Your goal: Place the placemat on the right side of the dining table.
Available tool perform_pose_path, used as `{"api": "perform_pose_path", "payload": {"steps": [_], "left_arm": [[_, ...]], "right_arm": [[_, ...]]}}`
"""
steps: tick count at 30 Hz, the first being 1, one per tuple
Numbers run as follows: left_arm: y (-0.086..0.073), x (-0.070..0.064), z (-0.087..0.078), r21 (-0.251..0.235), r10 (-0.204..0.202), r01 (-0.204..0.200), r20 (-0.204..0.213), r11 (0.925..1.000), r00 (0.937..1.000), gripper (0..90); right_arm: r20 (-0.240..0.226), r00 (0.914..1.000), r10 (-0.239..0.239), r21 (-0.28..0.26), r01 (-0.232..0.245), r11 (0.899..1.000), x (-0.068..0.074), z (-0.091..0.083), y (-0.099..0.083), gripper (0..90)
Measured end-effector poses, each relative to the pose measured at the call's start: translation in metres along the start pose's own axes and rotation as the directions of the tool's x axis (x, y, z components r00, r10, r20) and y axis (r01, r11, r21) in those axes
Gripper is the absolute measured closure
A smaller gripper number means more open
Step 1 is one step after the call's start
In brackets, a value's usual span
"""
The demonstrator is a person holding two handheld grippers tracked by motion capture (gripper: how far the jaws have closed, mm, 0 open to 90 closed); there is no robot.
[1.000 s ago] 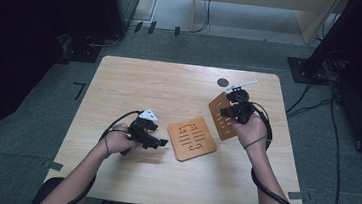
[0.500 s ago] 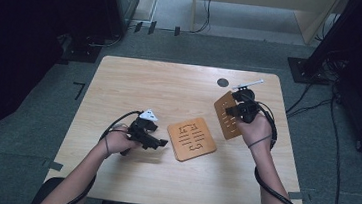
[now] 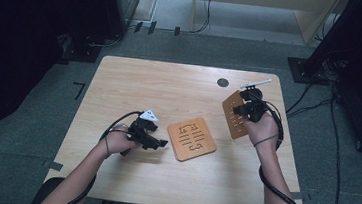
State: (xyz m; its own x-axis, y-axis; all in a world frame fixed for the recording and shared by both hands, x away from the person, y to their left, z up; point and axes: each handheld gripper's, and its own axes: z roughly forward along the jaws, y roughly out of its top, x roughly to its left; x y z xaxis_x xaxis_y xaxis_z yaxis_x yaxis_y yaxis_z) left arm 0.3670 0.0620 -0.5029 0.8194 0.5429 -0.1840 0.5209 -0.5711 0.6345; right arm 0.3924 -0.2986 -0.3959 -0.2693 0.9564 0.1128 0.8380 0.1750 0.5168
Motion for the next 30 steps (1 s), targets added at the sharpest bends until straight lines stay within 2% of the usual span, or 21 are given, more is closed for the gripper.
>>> {"api": "perform_pose_path", "payload": {"steps": [6, 16, 20, 30], "left_arm": [[0.000, 0.000, 0.000, -0.001, 0.001, -0.001, 0.000, 1.0000, 1.0000, 16.9], [0.000, 0.000, 0.000, -0.001, 0.002, -0.002, -0.001, 1.0000, 1.0000, 16.9], [0.000, 0.000, 0.001, -0.003, 0.004, -0.004, -0.001, 1.0000, 1.0000, 16.9], [0.000, -0.001, 0.002, -0.005, 0.008, -0.008, -0.002, 1.0000, 1.0000, 16.9]], "right_arm": [[0.048, 0.9987, 0.018, -0.006, -0.018, 1.000, -0.011, -0.003, 0.000, 87.5], [0.052, 0.9974, 0.050, -0.009, -0.050, 0.999, -0.023, -0.003, -0.001, 87.5], [0.055, 0.9954, 0.078, -0.012, -0.078, 0.997, -0.029, -0.005, -0.001, 87.5], [0.089, 0.9891, 0.118, 0.002, -0.119, 0.993, -0.044, -0.002, 0.011, 87.6]]}}
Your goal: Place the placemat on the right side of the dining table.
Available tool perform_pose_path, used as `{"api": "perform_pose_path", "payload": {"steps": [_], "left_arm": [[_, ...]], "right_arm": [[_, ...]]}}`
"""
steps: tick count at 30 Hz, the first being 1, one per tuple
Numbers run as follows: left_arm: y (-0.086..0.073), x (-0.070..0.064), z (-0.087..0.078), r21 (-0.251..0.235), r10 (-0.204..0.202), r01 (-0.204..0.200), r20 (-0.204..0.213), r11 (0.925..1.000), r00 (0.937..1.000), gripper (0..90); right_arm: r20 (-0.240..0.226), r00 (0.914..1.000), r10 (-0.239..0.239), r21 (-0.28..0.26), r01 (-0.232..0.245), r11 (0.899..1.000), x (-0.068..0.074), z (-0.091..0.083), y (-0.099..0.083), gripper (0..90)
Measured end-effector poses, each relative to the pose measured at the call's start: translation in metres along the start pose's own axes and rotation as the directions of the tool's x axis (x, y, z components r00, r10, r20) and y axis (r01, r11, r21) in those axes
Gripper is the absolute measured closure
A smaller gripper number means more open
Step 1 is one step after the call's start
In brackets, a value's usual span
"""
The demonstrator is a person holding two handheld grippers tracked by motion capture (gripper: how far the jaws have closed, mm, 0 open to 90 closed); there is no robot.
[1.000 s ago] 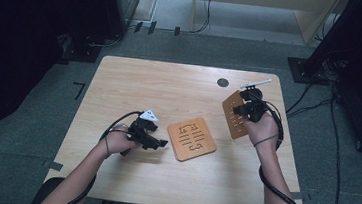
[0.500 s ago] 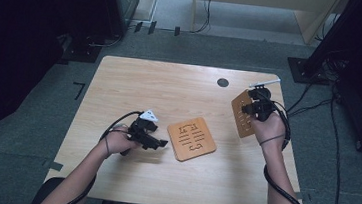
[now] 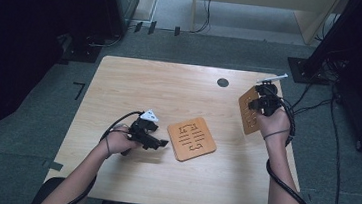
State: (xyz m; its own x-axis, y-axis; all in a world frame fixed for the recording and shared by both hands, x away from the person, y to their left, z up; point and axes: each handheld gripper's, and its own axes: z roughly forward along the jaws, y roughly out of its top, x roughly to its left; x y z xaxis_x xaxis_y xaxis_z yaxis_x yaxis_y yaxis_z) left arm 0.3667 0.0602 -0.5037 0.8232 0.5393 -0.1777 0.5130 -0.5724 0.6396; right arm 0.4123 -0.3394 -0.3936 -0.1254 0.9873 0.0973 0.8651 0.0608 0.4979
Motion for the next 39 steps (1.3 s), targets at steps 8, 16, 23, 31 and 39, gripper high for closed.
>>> {"api": "perform_pose_path", "payload": {"steps": [8, 16, 23, 31, 39], "left_arm": [[0.000, 0.000, 0.000, -0.001, 0.001, -0.001, 0.003, 1.0000, 1.0000, 16.9], [-0.001, 0.000, 0.000, 0.000, 0.008, -0.008, -0.003, 1.0000, 1.0000, 16.9], [0.000, 0.000, 0.000, -0.002, 0.006, -0.006, -0.002, 1.0000, 1.0000, 16.9], [-0.001, 0.000, 0.000, -0.004, 0.007, -0.007, -0.001, 1.0000, 1.0000, 16.9], [-0.001, 0.000, 0.000, -0.006, 0.008, -0.008, -0.001, 1.0000, 1.0000, 16.9]], "right_arm": [[0.006, 0.9996, 0.026, 0.026, -0.027, 0.999, -0.009, 0.000, 0.023, 87.6], [0.088, 0.9923, 0.087, 0.070, -0.093, 0.993, -0.026, 0.005, 0.022, 87.6], [0.071, 0.9866, 0.147, 0.088, -0.153, 0.984, -0.042, 0.010, 0.016, 87.6], [0.067, 0.9866, 0.148, 0.095, -0.154, 0.983, -0.039, 0.018, 0.016, 87.5], [0.050, 0.9876, 0.149, 0.062, -0.152, 0.986, -0.041, 0.020, 0.016, 87.4]]}}
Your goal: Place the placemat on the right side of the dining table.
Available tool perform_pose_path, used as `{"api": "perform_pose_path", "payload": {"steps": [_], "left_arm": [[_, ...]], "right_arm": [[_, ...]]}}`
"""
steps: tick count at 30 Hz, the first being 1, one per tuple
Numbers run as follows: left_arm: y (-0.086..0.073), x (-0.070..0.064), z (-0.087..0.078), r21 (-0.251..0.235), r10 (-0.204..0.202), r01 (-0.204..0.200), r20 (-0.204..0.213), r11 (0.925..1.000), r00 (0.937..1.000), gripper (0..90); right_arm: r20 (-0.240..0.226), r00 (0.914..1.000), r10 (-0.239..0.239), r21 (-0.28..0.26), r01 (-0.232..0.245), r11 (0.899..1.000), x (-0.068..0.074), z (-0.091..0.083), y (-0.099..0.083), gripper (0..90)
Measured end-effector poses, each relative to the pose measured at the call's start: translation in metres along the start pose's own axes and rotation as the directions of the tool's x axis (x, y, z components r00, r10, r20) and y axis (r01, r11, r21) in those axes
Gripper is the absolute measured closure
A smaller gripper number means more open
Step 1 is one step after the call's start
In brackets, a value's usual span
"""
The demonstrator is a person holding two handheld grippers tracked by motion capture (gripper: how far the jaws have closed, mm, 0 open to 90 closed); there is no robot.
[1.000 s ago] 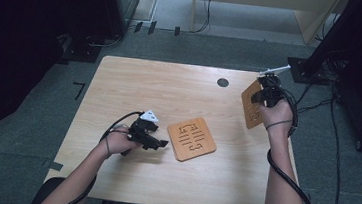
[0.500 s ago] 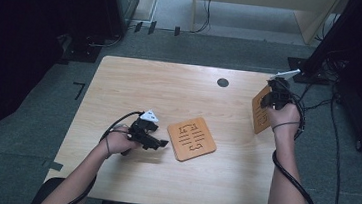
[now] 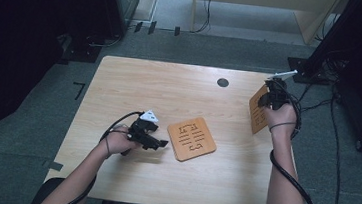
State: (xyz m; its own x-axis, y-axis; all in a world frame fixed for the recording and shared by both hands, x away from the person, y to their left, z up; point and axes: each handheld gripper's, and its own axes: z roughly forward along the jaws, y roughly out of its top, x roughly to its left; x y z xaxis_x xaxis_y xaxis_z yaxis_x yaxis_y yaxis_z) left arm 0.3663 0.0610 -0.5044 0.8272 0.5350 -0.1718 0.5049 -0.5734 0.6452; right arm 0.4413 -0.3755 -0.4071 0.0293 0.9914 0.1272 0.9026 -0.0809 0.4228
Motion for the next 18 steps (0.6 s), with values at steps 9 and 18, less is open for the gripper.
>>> {"api": "perform_pose_path", "payload": {"steps": [9, 18], "left_arm": [[0.0000, 0.0002, 0.0003, -0.002, 0.005, -0.005, -0.001, 1.0000, 1.0000, 16.9], [-0.0001, 0.0000, 0.0001, -0.001, 0.006, -0.006, 0.001, 1.0000, 1.0000, 16.9]], "right_arm": [[-0.007, 0.9994, -0.033, -0.006, 0.033, 0.999, -0.0014, 0.0000, -0.0004, 86.5], [-0.020, 0.9990, -0.040, -0.009, 0.040, 0.999, -0.0018, 0.0006, -0.0007, 86.5]]}}
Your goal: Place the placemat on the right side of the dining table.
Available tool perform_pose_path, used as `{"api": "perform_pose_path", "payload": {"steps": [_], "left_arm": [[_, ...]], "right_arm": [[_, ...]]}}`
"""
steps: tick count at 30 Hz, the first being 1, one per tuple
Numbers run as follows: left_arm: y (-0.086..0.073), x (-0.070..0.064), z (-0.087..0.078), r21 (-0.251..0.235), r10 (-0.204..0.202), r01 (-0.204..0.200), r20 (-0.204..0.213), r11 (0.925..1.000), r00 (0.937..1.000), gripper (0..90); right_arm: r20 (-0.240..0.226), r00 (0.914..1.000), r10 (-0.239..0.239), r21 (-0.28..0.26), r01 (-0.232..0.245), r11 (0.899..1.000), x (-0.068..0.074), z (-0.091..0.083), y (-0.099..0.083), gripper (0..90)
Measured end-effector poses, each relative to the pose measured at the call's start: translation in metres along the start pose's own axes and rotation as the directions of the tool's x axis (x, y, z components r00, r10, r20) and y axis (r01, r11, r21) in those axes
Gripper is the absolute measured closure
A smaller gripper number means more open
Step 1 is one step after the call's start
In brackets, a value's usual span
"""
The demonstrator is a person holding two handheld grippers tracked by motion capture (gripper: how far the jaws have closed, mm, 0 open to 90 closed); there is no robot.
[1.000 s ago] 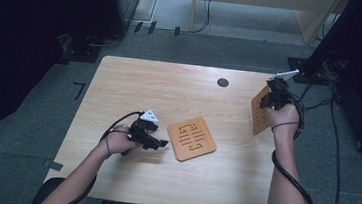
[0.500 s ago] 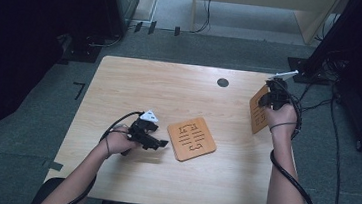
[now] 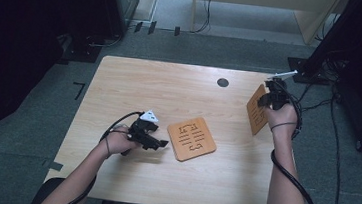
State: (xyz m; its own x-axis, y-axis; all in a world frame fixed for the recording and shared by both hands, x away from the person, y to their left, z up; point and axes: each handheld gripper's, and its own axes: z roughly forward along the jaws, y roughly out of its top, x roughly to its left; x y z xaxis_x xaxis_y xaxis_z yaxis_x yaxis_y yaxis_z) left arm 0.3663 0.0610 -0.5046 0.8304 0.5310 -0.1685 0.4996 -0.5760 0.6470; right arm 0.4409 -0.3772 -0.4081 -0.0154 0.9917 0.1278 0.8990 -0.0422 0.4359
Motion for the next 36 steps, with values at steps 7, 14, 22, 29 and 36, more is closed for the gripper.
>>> {"api": "perform_pose_path", "payload": {"steps": [7, 14, 22, 29, 36], "left_arm": [[0.000, 0.000, 0.000, -0.002, 0.001, -0.001, 0.001, 1.0000, 1.0000, 16.9], [0.000, 0.000, 0.000, -0.001, 0.000, 0.000, 0.000, 1.0000, 1.0000, 16.9], [0.000, 0.000, 0.000, 0.001, 0.004, -0.004, -0.001, 1.0000, 1.0000, 16.9], [-0.001, 0.001, 0.000, -0.002, -0.002, 0.002, 0.002, 1.0000, 1.0000, 16.9], [-0.001, 0.001, 0.000, -0.002, -0.001, 0.001, 0.005, 1.0000, 1.0000, 16.9]], "right_arm": [[0.002, 1.0000, 0.003, -0.014, -0.003, 1.000, -0.005, -0.012, 0.000, 84.6], [0.011, 0.9999, 0.005, -0.009, -0.004, 1.000, -0.011, -0.019, -0.001, 82.7], [0.032, 0.9993, 0.020, -0.011, -0.020, 1.000, -0.021, -0.019, -0.005, 78.2], [-0.006, 0.9980, 0.063, -0.024, -0.064, 0.998, -0.031, -0.017, -0.007, 78.2], [-0.026, 0.9950, 0.096, -0.024, -0.097, 0.995, -0.040, -0.009, -0.010, 73.0]]}}
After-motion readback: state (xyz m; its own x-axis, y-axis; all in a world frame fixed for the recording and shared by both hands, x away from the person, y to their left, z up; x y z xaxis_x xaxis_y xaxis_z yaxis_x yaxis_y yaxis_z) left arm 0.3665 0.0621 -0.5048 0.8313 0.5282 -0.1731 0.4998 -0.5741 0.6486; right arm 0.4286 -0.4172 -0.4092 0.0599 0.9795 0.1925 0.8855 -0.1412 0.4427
